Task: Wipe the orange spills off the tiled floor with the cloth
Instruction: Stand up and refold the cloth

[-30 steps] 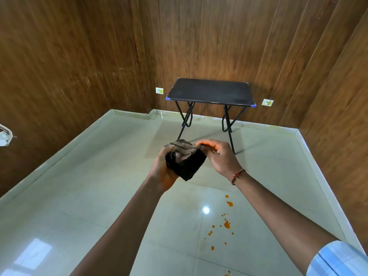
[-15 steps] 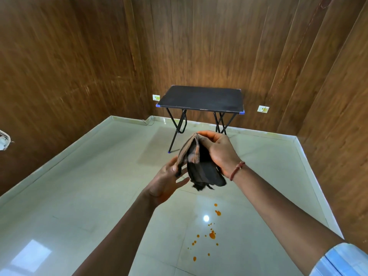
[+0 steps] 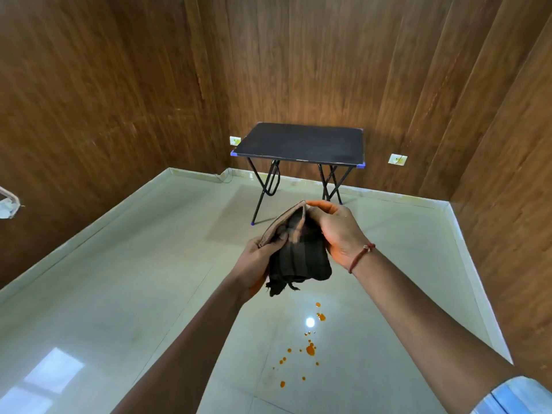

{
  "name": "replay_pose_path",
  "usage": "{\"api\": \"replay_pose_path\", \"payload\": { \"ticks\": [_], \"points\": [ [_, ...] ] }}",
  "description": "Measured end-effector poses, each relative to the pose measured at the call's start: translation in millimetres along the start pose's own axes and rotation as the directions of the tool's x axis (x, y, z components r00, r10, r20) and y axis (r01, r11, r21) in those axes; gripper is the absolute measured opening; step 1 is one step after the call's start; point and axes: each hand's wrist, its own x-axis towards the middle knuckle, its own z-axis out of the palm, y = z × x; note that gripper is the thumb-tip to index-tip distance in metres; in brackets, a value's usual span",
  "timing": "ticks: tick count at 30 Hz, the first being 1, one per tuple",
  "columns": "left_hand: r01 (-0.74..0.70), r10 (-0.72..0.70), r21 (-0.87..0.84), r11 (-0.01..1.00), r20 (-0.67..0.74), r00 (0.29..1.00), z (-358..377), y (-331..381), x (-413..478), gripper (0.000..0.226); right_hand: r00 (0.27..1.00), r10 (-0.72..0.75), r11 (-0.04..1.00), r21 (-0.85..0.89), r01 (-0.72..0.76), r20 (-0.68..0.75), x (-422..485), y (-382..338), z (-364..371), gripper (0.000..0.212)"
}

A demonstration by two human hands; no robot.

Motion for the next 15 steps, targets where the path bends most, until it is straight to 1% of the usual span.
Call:
{"api": "replay_pose_path", "payload": {
  "ticks": [1, 2, 4, 5, 6, 9, 11, 13, 15],
  "points": [
    [-0.019, 0.019, 0.004, 1.000, -0.015, 1.000, 0, 3, 5, 0.028, 0.998, -0.053, 0.998, -0.022, 0.054, 0.041, -1, -2, -4, 0.019],
    [-0.030, 0.030, 0.000, 1.000, -0.033, 0.999, 0, 5, 9, 0.027, 0.989, -0.087, 0.995, -0.047, 0.093, 0.117, -2, -3, -9, 0.018],
    [-0.047, 0.044, -0.040, 0.998, -0.076, 0.996, 2, 12, 16, 0.026, 0.965, -0.080, 0.983, -0.142, 0.118, 0.251, -5, -1, -16, 0.020],
    [-0.055, 0.049, -0.063, 0.996, -0.088, 0.995, 2, 17, 19, 0.025, 0.961, -0.058, 0.972, -0.202, 0.116, 0.272, -5, 1, -18, 0.023],
    [-0.071, 0.065, -0.073, 0.995, -0.082, 0.995, 1, 20, 23, 0.024, 0.967, -0.050, 0.960, -0.255, 0.115, 0.250, -5, 3, -18, 0.024],
    [-0.131, 0.132, -0.035, 0.991, 0.039, 0.990, -3, 29, 30, 0.024, 0.991, -0.125, 0.919, -0.370, 0.133, 0.046, 0, 7, -17, 0.018],
    [-0.134, 0.132, 0.009, 0.991, 0.104, 0.986, -9, 33, 32, 0.021, 0.989, -0.134, 0.920, -0.378, 0.102, -0.061, 4, 7, -18, 0.018],
    [-0.139, 0.119, 0.089, 0.986, 0.198, 0.973, -19, 33, 34, 0.027, 0.984, -0.138, 0.924, -0.371, 0.089, -0.108, 8, 4, -23, 0.015],
    [-0.134, 0.070, 0.164, 0.977, 0.348, 0.935, -31, 32, 35, 0.037, 0.971, -0.195, 0.901, -0.416, 0.122, -0.136, 11, -2, -27, 0.012]
  ]
}}
